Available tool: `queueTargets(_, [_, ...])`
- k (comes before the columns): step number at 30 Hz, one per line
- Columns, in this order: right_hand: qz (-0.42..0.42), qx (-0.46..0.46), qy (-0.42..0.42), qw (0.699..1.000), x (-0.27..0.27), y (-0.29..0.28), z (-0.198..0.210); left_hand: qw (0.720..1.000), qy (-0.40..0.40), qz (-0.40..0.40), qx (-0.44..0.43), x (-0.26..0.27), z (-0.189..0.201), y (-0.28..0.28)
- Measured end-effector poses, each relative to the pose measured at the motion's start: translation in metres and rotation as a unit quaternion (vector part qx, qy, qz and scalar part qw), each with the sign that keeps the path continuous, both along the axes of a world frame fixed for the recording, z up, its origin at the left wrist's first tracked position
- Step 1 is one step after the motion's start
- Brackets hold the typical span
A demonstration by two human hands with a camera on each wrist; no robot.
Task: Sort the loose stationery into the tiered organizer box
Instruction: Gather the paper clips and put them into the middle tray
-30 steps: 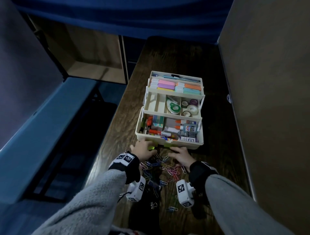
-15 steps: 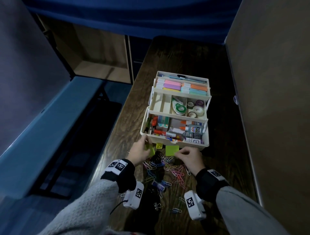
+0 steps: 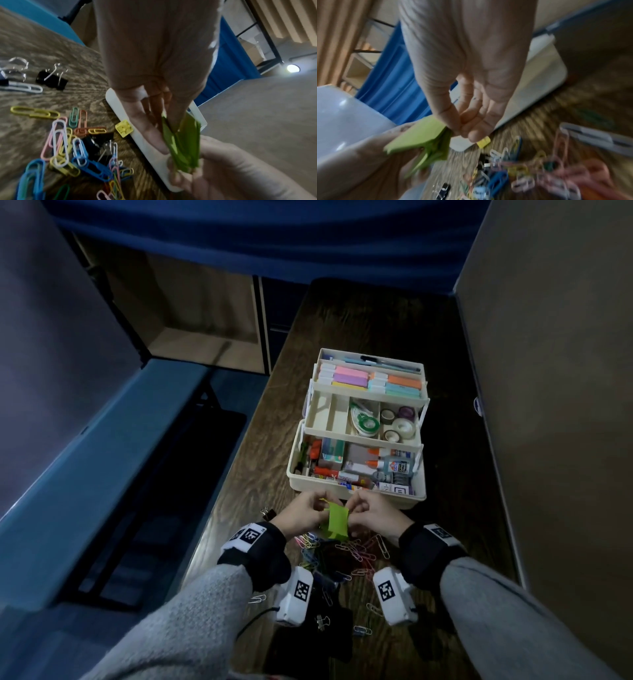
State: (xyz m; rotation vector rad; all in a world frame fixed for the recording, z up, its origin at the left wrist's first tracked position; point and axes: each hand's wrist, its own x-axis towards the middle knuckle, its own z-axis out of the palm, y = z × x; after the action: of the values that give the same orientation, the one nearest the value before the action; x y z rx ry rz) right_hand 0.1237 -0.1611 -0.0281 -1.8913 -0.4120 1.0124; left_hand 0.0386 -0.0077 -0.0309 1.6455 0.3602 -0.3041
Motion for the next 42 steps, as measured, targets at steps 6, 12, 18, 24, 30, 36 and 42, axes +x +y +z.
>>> queueTargets(6, [-0.128, 0.005, 0.122, 0.984, -0.016, 0.004, -0.010, 0.998, 0.049, 0.039, 0.000, 0.003, -0.006, -0.007])
queueTargets(12, [-0.137, 0.057, 0.190, 0.970, -0.015, -0.004, -0.002, 0.997, 0.064, 0.048, 0.012, 0.008, -0.003, -0.003])
queueTargets(18, [-0.142, 0.072, 0.114, 0.981, -0.012, 0.001, -0.003, 0.986, 0.083, 0.136, -0.049, 0.017, 0.008, -0.005])
queueTargets(24, [-0.193, 0.071, 0.087, 0.975, -0.005, 0.014, 0.001, 0.983, 0.068, 0.134, -0.110, 0.024, 0.023, -0.008])
queueTargets(30, [-0.221, 0.076, 0.089, 0.968, 0.003, 0.027, 0.004, 0.974, 0.071, 0.169, -0.132, 0.037, 0.027, -0.010])
queueTargets(36, [-0.318, 0.026, -0.018, 0.948, 0.055, 0.038, 0.004, 0.977, 0.043, 0.163, -0.128, 0.035, 0.030, 0.012])
queueTargets(42, [-0.308, -0.073, -0.125, 0.941, 0.081, 0.058, -0.012, 0.983, 0.011, 0.146, -0.107, 0.014, 0.018, 0.038])
